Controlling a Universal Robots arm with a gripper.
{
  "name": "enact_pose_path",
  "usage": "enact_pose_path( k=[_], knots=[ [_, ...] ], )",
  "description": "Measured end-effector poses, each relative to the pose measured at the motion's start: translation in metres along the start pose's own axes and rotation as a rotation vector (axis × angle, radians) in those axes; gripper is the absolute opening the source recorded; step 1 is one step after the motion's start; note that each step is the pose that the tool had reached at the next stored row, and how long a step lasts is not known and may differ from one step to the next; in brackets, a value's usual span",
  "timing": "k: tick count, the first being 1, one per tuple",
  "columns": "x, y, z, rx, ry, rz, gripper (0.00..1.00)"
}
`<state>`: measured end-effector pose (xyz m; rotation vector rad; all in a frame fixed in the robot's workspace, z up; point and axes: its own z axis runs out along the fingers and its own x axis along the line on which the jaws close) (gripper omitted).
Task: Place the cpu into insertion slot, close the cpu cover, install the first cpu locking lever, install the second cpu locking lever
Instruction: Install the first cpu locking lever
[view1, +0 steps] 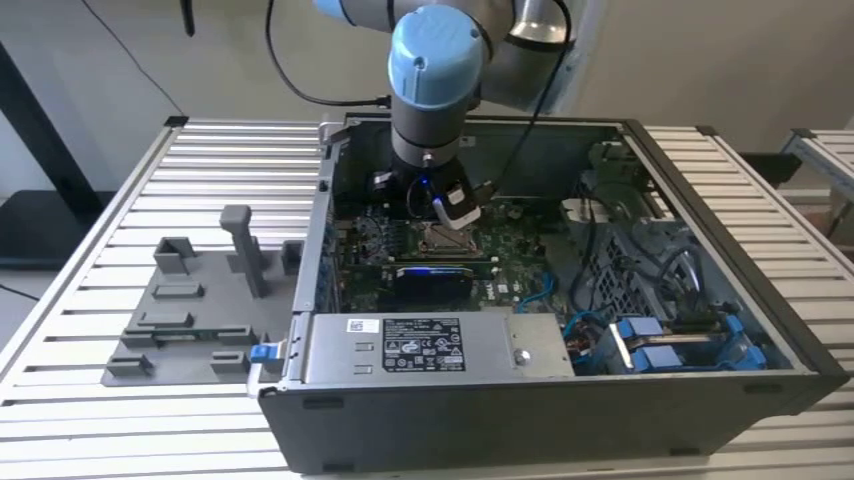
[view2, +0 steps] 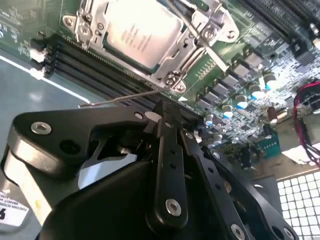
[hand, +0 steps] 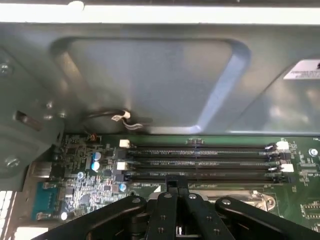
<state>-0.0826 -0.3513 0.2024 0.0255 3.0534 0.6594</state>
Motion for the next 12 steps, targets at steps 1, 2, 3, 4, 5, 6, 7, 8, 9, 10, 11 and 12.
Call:
enact_pose_path(
  k=[1, 2, 3, 4, 5, 6, 7, 8, 9, 10, 11, 12],
  knots=[
    [0.0, -0.0002, 0.0005, -0.0002, -0.0002, 0.0, 0.11],
    [0.0, -0.0004, 0.0008, 0.0, -0.0009, -0.001, 0.11],
    [0.0, -0.0006, 0.0011, 0.0001, -0.0017, -0.001, 0.11],
    [-0.0001, -0.0008, 0.0016, -0.0001, -0.0024, -0.001, 0.11],
    [-0.0001, -0.001, 0.0022, 0.0, -0.0029, -0.002, 0.11],
    [-0.0001, -0.0013, 0.0028, 0.0, -0.0033, -0.002, 0.11],
    [-0.0002, -0.0014, 0.0034, 0.0, -0.0035, -0.002, 0.11],
    [-0.0005, -0.0016, 0.0038, 0.0001, -0.0035, -0.002, 0.11],
    [-0.0009, -0.0017, 0.0041, 0.0001, -0.0035, -0.002, 0.11],
    [-0.0013, -0.0018, 0.0045, 0.0001, -0.0036, -0.002, 0.11],
    [-0.0019, -0.0018, 0.0048, 0.0001, -0.0036, -0.002, 0.11],
    [-0.0026, -0.0019, 0.0051, 0.0001, -0.0036, -0.002, 0.11]
  ],
)
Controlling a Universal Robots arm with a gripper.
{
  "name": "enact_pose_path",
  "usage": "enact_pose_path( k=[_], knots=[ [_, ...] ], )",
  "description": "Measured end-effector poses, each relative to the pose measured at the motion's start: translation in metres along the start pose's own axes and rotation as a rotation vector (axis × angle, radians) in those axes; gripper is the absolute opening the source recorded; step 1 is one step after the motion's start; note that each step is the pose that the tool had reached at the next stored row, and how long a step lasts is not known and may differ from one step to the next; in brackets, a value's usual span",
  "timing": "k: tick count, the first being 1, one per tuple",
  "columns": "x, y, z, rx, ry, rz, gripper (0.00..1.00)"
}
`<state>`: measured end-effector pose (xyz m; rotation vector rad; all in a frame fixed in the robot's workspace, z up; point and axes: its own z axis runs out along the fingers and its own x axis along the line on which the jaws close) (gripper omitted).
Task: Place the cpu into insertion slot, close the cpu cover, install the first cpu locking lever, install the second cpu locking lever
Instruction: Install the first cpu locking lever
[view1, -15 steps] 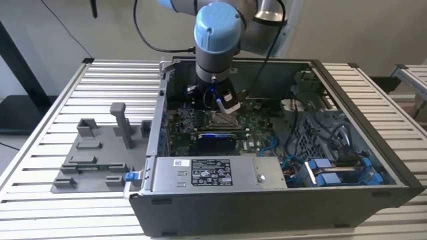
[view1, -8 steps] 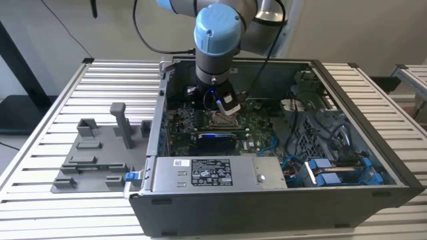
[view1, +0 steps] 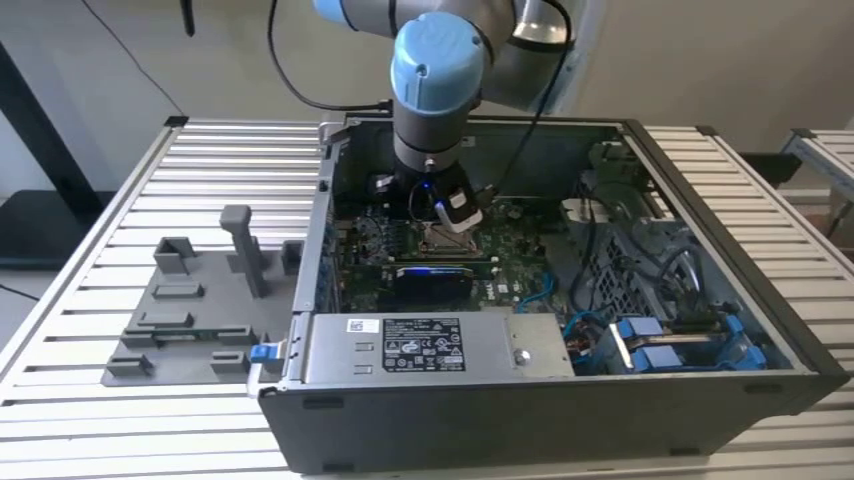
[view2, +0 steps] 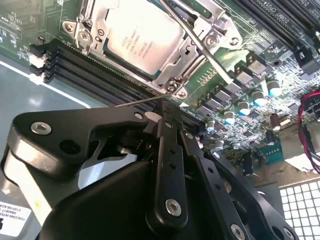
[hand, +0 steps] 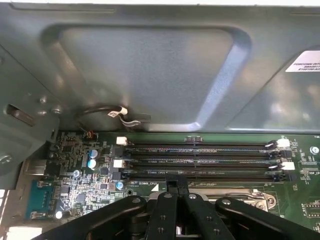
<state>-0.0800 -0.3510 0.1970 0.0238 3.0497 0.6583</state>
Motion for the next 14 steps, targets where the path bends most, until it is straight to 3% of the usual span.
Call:
enact_pose_path(
  k=[14],
  knots=[
    [-0.0116, -0.0009, 0.0038, 0.0, 0.0, 0.0, 0.11]
  ],
)
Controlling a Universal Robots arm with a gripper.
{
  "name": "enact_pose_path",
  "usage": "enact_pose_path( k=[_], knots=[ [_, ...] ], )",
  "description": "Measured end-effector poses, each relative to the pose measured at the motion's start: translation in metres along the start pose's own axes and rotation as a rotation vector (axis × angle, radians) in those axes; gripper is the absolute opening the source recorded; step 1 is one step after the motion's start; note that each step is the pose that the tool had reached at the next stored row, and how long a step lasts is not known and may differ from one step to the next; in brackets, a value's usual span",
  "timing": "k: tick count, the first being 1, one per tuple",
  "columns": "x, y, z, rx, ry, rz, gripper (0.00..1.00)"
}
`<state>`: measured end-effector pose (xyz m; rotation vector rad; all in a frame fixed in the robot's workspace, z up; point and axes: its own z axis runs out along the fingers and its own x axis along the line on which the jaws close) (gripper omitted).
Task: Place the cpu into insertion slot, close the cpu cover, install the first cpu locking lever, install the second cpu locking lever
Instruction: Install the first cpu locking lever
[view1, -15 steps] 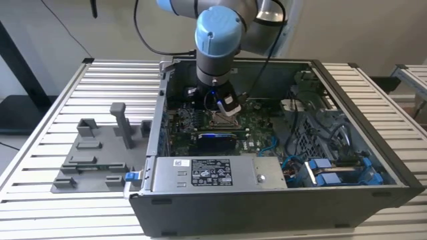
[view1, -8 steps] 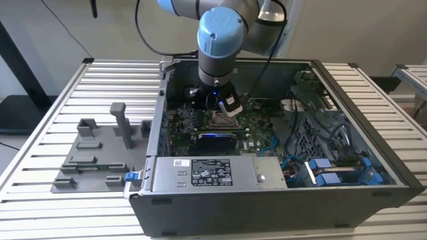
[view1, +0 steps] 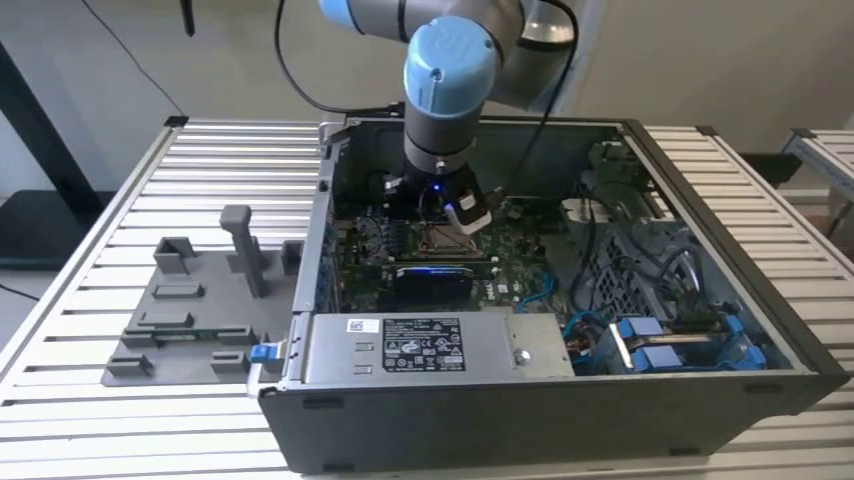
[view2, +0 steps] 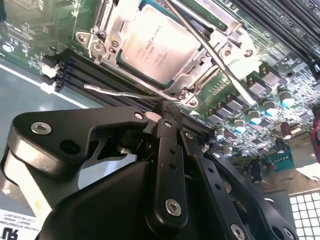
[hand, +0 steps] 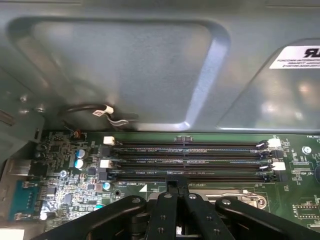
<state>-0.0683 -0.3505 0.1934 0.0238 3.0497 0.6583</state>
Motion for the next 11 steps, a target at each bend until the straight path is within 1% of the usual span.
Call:
enact_pose_path(
  k=[11],
  knots=[
    [-0.0116, -0.0008, 0.0028, -0.0001, -0.0001, 0.0, 0.11]
  ],
)
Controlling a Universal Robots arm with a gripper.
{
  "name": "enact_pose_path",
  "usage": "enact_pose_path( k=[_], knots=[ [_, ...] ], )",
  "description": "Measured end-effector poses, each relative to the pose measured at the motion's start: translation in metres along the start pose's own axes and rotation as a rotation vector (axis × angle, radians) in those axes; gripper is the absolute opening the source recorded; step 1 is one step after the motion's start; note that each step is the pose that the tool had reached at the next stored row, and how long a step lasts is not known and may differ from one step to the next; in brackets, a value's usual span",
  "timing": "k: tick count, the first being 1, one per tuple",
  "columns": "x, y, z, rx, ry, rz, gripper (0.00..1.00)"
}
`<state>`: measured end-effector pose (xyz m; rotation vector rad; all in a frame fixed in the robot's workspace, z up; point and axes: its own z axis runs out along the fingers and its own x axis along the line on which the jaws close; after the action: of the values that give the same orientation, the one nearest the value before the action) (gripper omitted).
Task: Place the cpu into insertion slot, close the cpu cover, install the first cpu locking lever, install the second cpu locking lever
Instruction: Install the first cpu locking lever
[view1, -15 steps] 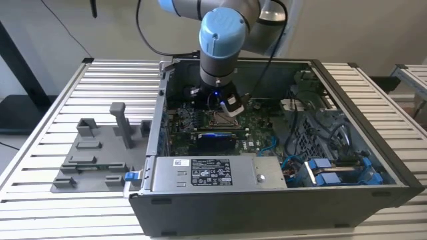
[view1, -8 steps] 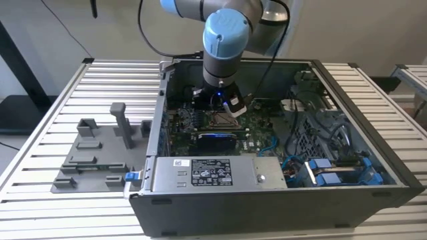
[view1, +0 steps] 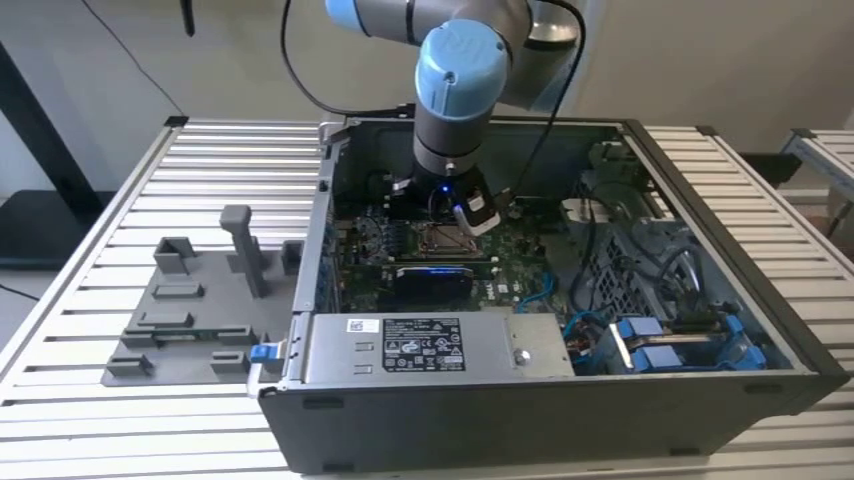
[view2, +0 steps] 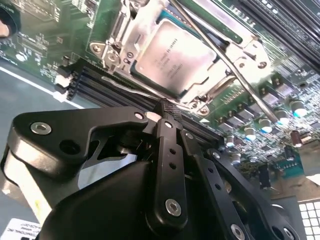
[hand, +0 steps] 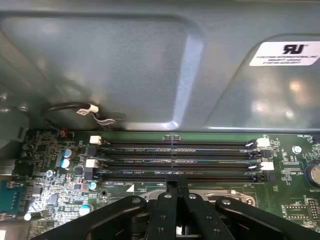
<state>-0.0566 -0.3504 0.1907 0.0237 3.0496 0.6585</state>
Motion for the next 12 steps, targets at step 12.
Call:
enact_pose_path(
  k=[12],
  knots=[
    [-0.0123, -0.001, 0.0031, 0.0001, 0.0001, 0.0, 0.11]
  ],
)
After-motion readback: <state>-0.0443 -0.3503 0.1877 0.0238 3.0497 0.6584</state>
